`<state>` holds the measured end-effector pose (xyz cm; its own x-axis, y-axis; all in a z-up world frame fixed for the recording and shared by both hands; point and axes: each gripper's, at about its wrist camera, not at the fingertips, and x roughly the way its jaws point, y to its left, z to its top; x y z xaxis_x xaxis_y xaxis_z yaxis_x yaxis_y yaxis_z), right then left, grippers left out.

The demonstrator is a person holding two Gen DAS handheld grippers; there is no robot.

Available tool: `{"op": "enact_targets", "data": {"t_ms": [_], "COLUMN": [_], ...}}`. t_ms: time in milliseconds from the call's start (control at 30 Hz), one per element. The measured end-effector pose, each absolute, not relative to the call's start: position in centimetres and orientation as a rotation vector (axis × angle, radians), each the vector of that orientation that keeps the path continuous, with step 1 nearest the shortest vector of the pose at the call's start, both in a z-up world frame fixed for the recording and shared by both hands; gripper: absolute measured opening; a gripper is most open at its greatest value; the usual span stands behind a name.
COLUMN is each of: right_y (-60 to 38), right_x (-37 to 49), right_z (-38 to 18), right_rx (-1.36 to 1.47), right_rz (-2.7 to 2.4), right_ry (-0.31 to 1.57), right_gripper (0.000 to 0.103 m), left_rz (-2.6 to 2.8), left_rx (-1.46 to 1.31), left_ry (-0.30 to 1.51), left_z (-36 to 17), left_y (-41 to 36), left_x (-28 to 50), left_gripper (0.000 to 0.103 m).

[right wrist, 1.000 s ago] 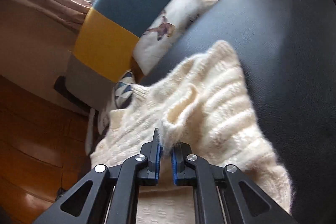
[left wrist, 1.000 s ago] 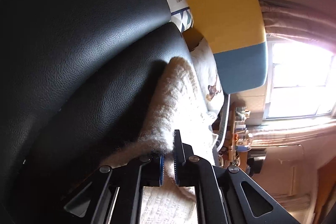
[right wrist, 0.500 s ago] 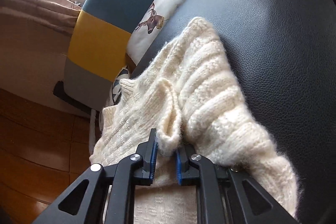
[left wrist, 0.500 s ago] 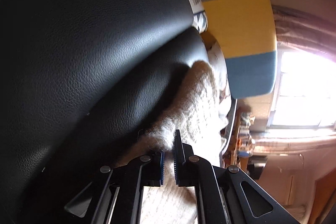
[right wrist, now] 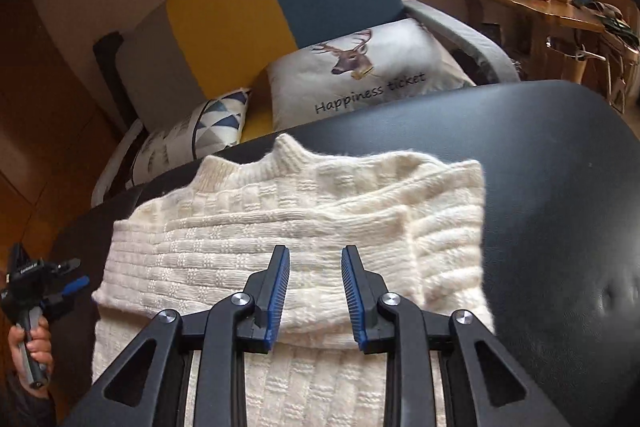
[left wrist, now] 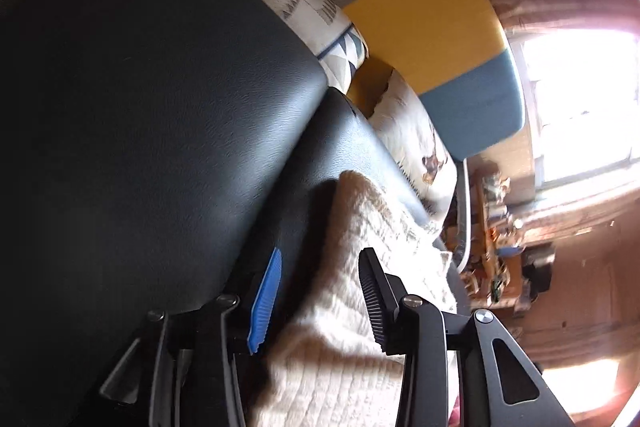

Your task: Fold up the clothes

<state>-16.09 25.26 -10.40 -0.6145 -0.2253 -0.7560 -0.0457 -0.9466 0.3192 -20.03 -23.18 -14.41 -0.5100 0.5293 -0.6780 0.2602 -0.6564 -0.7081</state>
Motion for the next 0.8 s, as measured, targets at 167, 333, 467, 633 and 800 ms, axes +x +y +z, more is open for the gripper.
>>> {"op": "enact_targets", "data": {"t_ms": [167,333,467,633,800], "right_y": [23.7,24.1,24.1,23.3,25.0], "right_x": [-18.3,-19.3,-20.0,-19.3,-19.5], "right_z": [-11.9,-12.6,-15.2,-15.6,-14.9], "right_rx": [1.397,1.419,1.561,1.470,1.460], "right_rz": [-2.639,-2.659,-2.687,-2.753,-2.697], "right_ry": [-0.444,-0.406,-0.255,-0.200,-0.321], "right_gripper": [0.027,0.027,0.027,0.027,0.027], "left_rz": [2.241,2.263,2.483,2.606,2.689], "left_rx": [-1.520,-1.457,-1.395,-1.470,-1.408], "left_ry": [-1.037,-0.952,-0.752,-0.578,-0.673], "left_z": [-15.6,-16.1,-14.7,-15.5,-12.0], "left_y": [-20.9,-19.4,-18.3,-16.4,-16.9], "left_x": [-24.4,-25.9,-24.4,-24.5,-23.0], "left_gripper": [0.054,0.016,0.011,0.014,0.018]}}
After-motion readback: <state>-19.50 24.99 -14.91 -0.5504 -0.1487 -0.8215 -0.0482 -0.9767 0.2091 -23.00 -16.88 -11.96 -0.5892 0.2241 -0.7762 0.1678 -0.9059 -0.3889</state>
